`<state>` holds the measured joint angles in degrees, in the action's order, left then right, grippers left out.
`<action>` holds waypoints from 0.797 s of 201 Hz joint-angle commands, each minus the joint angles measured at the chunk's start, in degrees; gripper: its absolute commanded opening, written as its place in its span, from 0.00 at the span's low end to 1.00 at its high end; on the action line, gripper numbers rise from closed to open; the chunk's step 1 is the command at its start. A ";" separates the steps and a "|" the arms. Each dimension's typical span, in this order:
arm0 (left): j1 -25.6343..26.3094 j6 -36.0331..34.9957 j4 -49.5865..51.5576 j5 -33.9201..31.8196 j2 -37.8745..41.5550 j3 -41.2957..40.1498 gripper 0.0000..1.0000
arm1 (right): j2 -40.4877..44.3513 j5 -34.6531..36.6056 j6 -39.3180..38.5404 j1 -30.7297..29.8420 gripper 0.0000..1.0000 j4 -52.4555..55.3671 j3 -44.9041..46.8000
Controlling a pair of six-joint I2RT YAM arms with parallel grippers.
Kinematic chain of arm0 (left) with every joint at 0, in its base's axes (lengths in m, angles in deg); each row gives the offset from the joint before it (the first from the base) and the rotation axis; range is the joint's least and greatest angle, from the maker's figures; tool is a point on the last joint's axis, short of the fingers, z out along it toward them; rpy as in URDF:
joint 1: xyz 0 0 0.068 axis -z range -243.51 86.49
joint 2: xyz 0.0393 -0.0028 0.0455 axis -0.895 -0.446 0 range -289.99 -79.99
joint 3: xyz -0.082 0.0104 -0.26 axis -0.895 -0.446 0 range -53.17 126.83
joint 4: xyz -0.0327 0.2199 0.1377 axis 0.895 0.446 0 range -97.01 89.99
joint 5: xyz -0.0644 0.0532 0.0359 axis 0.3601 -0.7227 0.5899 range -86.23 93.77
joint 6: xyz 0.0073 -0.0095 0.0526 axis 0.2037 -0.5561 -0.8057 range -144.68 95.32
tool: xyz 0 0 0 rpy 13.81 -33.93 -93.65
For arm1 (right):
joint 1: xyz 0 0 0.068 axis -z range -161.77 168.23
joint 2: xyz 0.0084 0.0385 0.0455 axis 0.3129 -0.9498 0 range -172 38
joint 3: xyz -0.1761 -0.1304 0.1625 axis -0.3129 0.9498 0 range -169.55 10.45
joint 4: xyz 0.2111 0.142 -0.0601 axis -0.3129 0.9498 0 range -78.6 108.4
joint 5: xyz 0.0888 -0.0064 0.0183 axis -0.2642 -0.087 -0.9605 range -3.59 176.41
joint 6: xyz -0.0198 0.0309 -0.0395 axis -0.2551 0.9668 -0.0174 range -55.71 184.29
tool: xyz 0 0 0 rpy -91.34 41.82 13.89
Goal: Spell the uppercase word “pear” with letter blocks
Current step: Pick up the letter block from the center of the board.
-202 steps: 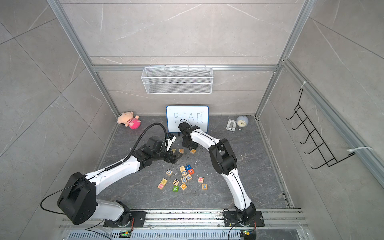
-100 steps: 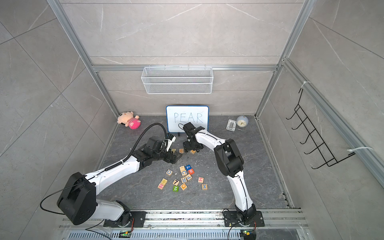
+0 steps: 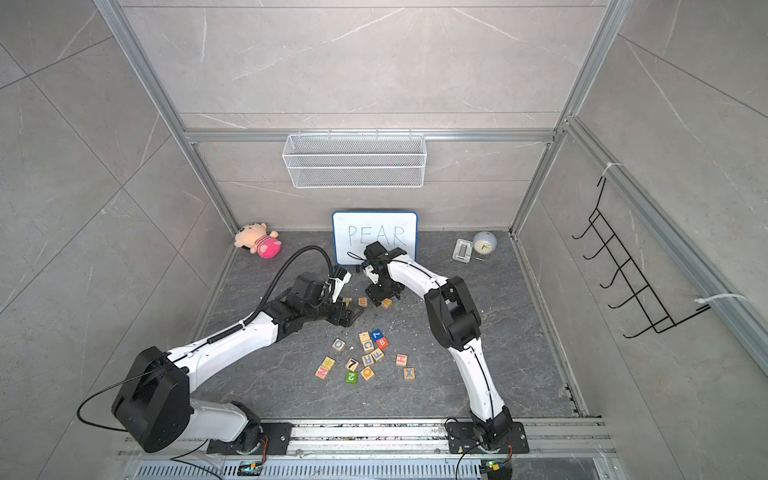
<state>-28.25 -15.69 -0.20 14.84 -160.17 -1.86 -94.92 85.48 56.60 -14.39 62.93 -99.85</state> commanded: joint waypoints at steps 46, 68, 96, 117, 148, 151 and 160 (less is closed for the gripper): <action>0.24 0.57 -0.37 0.39 2.49 0.98 0.91 | -2.49 -0.55 -5.24 0.63 0.61 5.67 -1.73; 0.26 0.56 -0.39 0.36 2.49 0.93 0.91 | -1.47 -0.83 -5.44 0.85 0.55 5.85 -1.01; 0.24 0.54 -0.61 0.35 2.31 1.16 0.91 | -1.24 -0.74 -3.55 0.81 0.45 5.04 -1.30; 0.25 0.49 -0.58 0.17 2.00 1.60 0.91 | -2.23 -0.36 2.26 0.81 0.31 5.94 -4.00; 0.20 0.55 0.03 -0.79 2.14 2.03 0.91 | -2.66 0.63 16.70 0.80 0.23 7.01 -7.10; 0.21 0.49 0.23 -0.77 2.14 2.19 0.90 | -2.53 0.80 17.97 0.80 0.23 6.90 -7.00; 0.24 0.27 0.66 -0.84 2.08 2.45 0.90 | -1.68 0.44 21.72 0.76 0.23 5.90 -6.10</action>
<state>-28.22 -15.64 0.10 14.47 -159.43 -1.86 -96.69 85.28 65.08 -13.56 68.04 -105.05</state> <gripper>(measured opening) 0.906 0.317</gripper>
